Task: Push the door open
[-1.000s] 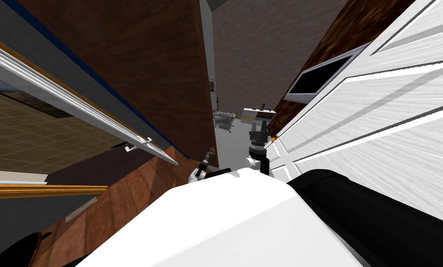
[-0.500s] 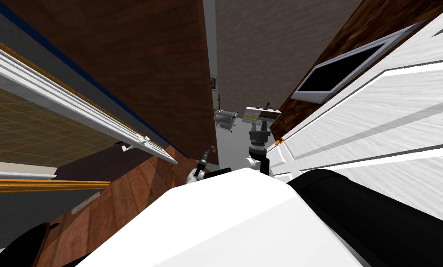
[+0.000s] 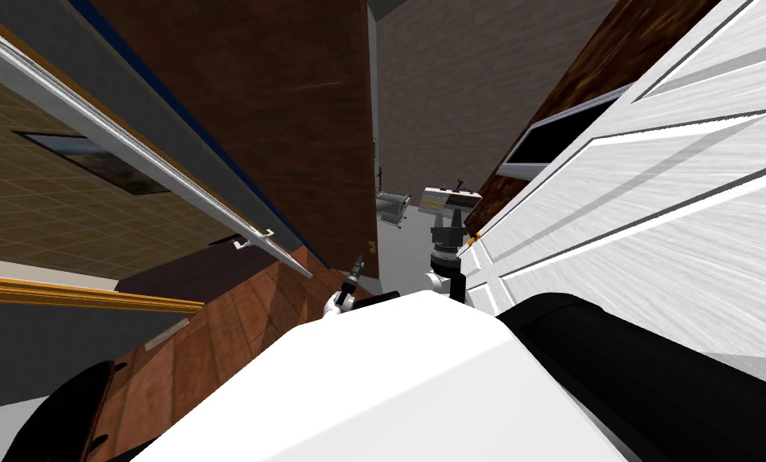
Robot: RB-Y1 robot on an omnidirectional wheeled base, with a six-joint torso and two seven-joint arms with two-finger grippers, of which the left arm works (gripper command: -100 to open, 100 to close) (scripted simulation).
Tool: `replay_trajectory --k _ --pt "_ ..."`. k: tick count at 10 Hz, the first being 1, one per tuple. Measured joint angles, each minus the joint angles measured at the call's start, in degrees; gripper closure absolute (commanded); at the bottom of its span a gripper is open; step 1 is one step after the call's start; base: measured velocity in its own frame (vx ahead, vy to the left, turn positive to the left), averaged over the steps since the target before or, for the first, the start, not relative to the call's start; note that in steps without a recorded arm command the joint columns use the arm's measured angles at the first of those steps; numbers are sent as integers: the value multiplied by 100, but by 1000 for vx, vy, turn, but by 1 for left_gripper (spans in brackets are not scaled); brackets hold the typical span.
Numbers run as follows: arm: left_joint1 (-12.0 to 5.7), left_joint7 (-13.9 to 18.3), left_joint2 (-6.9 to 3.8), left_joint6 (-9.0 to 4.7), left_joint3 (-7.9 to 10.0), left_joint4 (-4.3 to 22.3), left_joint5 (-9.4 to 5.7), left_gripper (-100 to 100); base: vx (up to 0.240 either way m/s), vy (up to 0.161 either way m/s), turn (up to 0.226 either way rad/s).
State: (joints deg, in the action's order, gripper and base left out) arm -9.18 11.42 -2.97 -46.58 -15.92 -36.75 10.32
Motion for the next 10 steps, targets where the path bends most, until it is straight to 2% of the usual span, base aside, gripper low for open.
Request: replay_trajectory --k 2,6,10 --pt "10 21 36 8 -16 -19 3 -100 -10 -13 -19" --pt "0 -29 -30 -15 28 11 -18 -100 178 -84 -23" --pt "-3 -98 23 -36 80 28 -42 -100 184 -96 -23"
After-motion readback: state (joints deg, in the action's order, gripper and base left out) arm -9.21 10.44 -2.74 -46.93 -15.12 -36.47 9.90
